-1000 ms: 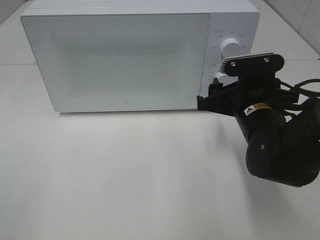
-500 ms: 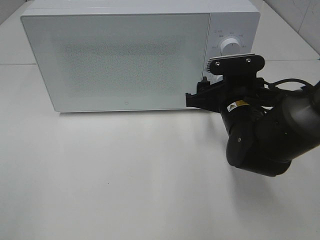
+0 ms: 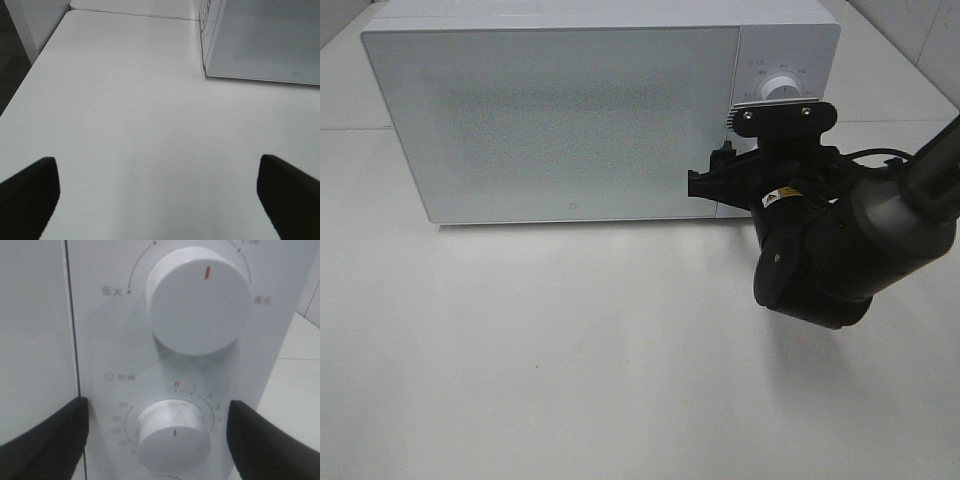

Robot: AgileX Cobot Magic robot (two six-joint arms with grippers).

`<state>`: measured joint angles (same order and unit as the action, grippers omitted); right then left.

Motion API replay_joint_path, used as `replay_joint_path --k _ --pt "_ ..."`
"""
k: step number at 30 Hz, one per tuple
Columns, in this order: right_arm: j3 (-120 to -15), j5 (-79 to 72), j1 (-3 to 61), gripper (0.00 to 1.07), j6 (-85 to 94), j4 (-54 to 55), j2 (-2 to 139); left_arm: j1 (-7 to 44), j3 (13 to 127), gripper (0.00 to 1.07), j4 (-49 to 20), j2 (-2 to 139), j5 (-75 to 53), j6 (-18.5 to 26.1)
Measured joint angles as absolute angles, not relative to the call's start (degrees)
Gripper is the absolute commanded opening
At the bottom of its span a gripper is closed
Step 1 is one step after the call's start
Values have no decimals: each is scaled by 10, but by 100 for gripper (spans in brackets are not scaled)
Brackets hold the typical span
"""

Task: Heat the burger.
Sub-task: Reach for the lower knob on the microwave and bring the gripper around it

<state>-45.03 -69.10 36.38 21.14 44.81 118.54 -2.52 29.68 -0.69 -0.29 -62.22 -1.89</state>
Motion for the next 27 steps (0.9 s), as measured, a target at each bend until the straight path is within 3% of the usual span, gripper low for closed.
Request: replay_joint_path --k 27 --pt "-447 -681 353 76 211 433 1189 -25 297 100 -7 -3 -622 -19"
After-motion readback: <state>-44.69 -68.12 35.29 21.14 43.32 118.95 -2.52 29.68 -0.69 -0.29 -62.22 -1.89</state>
